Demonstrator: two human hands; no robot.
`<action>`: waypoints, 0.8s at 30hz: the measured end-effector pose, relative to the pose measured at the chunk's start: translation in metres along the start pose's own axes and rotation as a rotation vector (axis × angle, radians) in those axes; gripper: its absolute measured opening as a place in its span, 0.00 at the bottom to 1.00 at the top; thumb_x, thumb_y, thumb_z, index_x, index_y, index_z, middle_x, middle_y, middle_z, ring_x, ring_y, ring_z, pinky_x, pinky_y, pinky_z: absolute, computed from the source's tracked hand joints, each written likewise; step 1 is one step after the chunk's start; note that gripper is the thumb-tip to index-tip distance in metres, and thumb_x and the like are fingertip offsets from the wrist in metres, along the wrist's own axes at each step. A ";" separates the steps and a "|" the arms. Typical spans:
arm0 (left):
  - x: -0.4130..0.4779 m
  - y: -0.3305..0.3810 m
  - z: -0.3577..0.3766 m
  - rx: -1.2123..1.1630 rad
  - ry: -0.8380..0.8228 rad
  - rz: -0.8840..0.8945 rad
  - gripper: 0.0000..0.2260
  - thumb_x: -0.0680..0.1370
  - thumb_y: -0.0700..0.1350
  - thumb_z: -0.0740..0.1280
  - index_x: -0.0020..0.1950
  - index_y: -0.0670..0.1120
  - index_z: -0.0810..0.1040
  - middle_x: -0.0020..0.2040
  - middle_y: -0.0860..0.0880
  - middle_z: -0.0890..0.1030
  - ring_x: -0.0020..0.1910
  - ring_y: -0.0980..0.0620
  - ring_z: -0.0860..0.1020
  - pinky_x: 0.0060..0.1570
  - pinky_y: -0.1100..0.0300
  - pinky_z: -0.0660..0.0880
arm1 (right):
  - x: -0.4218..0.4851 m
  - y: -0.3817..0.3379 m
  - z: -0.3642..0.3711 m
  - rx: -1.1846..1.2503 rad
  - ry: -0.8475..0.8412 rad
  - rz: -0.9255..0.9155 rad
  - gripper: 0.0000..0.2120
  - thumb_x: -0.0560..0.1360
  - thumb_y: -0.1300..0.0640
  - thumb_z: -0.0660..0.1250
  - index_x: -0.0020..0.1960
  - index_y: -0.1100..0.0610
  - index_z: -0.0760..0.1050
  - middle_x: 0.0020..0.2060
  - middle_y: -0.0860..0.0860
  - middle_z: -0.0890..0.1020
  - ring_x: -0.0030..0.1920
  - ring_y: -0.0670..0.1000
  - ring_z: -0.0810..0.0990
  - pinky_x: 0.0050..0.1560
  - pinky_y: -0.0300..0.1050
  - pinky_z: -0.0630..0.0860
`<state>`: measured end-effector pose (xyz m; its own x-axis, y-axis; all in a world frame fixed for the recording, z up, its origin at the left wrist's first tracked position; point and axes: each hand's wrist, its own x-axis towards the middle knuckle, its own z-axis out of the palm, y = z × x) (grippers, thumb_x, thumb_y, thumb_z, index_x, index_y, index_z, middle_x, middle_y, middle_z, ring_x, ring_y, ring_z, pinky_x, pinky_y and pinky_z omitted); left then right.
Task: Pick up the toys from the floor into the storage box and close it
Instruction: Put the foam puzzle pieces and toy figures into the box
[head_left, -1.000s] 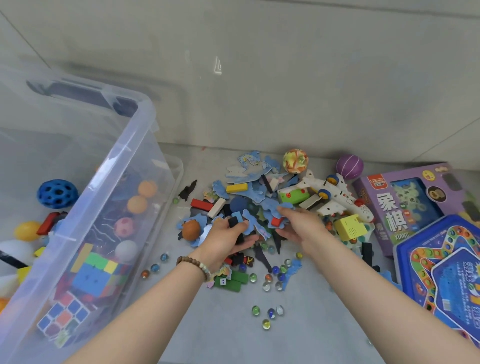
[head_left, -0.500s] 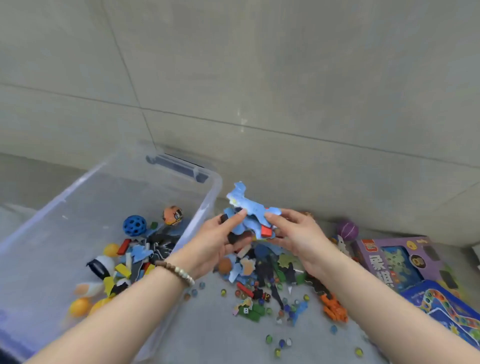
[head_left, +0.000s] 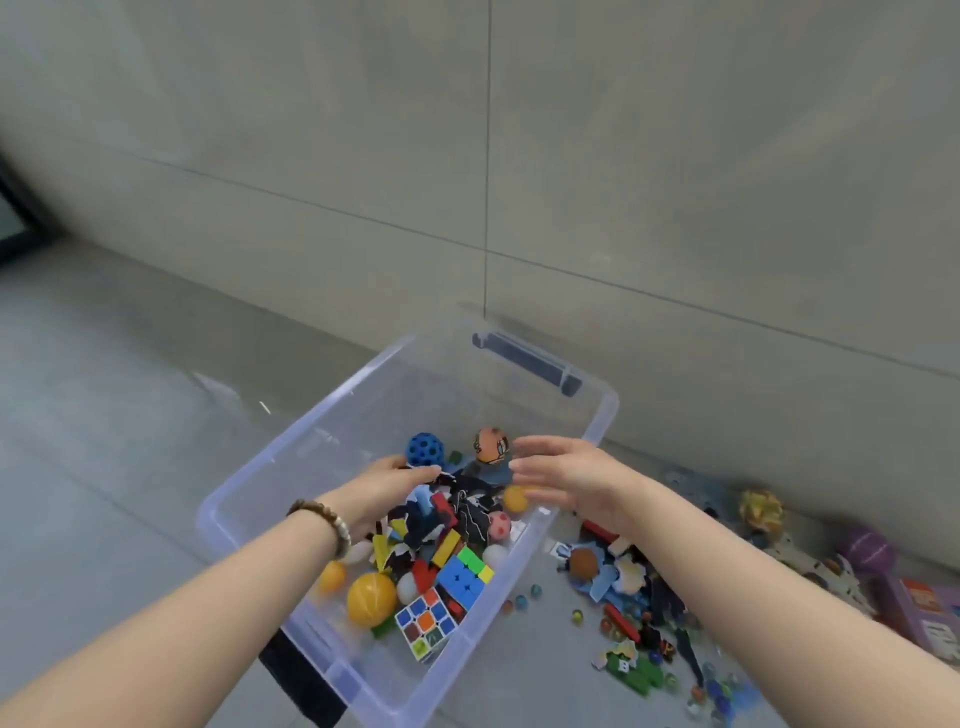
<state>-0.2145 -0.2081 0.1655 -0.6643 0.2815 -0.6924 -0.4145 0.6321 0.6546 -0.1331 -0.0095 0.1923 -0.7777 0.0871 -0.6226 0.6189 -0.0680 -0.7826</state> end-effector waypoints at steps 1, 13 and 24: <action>-0.002 0.005 0.001 0.009 0.006 0.035 0.27 0.77 0.53 0.64 0.73 0.45 0.62 0.71 0.47 0.68 0.69 0.47 0.68 0.68 0.52 0.64 | -0.003 0.003 -0.012 0.027 -0.003 -0.005 0.21 0.74 0.61 0.68 0.66 0.56 0.70 0.56 0.51 0.79 0.57 0.50 0.79 0.58 0.43 0.76; -0.010 0.086 0.164 0.239 -0.312 0.426 0.21 0.77 0.56 0.63 0.66 0.48 0.73 0.63 0.52 0.76 0.61 0.55 0.74 0.60 0.61 0.70 | -0.060 0.119 -0.189 -0.239 0.289 0.147 0.20 0.74 0.55 0.69 0.64 0.55 0.72 0.59 0.52 0.78 0.57 0.50 0.77 0.50 0.41 0.75; 0.092 -0.037 0.251 0.658 -0.012 0.403 0.24 0.71 0.49 0.71 0.65 0.46 0.72 0.61 0.44 0.73 0.58 0.46 0.74 0.57 0.57 0.71 | 0.001 0.252 -0.194 -0.168 0.461 0.137 0.23 0.70 0.52 0.73 0.62 0.57 0.73 0.58 0.52 0.78 0.57 0.50 0.76 0.59 0.48 0.74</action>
<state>-0.1041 -0.0239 0.0015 -0.6771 0.5864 -0.4446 0.3156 0.7772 0.5444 0.0435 0.1666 -0.0057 -0.5816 0.5208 -0.6248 0.7507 0.0479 -0.6589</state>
